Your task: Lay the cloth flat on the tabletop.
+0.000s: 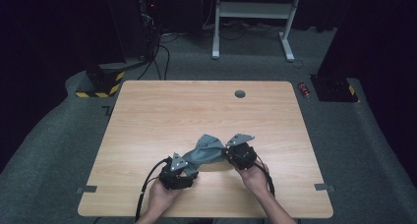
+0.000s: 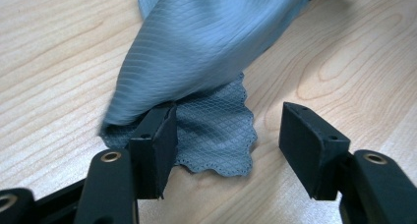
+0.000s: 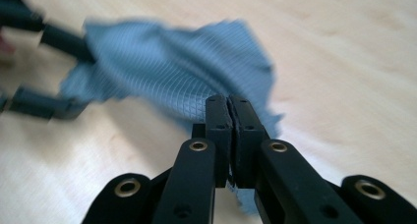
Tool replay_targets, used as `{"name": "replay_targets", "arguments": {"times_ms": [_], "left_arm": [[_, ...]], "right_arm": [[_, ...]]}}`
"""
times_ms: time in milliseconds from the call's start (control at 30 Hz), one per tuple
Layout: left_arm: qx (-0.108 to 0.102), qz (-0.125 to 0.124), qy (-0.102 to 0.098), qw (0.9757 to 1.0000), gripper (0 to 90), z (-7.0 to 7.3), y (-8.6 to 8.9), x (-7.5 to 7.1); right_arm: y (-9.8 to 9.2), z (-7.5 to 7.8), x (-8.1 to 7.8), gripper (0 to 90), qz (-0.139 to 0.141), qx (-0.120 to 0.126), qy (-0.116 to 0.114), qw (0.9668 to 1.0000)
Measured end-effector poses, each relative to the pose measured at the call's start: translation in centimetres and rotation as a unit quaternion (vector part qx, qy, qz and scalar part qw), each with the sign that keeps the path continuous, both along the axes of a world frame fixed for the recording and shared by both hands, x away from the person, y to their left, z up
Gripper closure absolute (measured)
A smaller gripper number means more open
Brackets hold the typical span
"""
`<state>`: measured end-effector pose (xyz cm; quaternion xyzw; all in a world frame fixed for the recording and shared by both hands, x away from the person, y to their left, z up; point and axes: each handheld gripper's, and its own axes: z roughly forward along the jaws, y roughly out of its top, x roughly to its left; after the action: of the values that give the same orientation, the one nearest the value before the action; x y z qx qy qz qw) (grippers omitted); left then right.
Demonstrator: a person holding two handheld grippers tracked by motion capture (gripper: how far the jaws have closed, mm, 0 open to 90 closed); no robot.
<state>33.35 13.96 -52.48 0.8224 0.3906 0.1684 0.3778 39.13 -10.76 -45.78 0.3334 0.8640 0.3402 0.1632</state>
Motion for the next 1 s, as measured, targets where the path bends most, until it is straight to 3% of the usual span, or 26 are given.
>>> {"name": "replay_targets", "arguments": {"times_ms": [167,367,433,500,567,633,700,733,767,800,867,1000], "left_arm": [[0.009,-0.004,-0.006,0.9999,39.6,0.0,0.0,-0.1],[0.009,0.004,-0.012,0.9999,39.7,-0.1,-0.2,0.1],[0.01,0.009,-0.013,0.9998,49.3,-0.1,-0.1,0.1],[0.019,0.018,-0.008,0.9996,78.8,0.3,0.5,0.4],[0.026,0.014,0.006,0.9996,88.2,0.6,0.8,1.0],[0.055,0.021,0.0,0.9983,88.5,0.8,1.0,1.2],[0.06,0.027,0.0,0.9978,88.5,0.9,1.2,1.4],[0.067,0.047,-0.001,0.9967,88.4,1.0,2.1,2.0],[0.061,0.065,-0.001,0.996,88.4,1.3,3.0,2.5],[0.061,0.065,-0.001,0.996,88.4,1.3,3.0,2.5],[0.044,0.09,-0.012,0.9949,88.3,2.2,4.1,3.1],[0.044,0.102,-0.028,0.9934,88.3,3.3,4.5,3.4]], "right_arm": [[0.0,1.1,1.8,87.4,-0.027,0.001,-0.007,0.9996],[0.7,0.5,2.4,87.4,-0.035,-0.02,0.001,0.9992],[0.8,0.4,2.3,87.4,-0.032,-0.022,0.003,0.9992],[0.5,0.0,2.1,87.4,-0.038,-0.018,0.009,0.9991],[0.0,-0.2,2.1,87.5,-0.041,-0.013,0.012,0.999],[-0.4,0.0,1.9,87.5,-0.042,-0.007,0.009,0.9991],[-0.6,0.2,1.7,87.6,-0.043,-0.003,0.007,0.9991],[-1.2,0.7,1.3,87.6,-0.039,0.008,-0.002,0.9992],[-1.4,0.9,1.1,87.7,-0.038,0.01,-0.003,0.9992],[-1.4,0.9,1.1,87.7,-0.038,0.01,-0.003,0.9992],[-1.8,1.4,0.3,87.9,-0.027,0.016,-0.007,0.9995],[-1.8,1.6,-1.0,87.9,-0.005,0.02,-0.016,0.9996]]}}
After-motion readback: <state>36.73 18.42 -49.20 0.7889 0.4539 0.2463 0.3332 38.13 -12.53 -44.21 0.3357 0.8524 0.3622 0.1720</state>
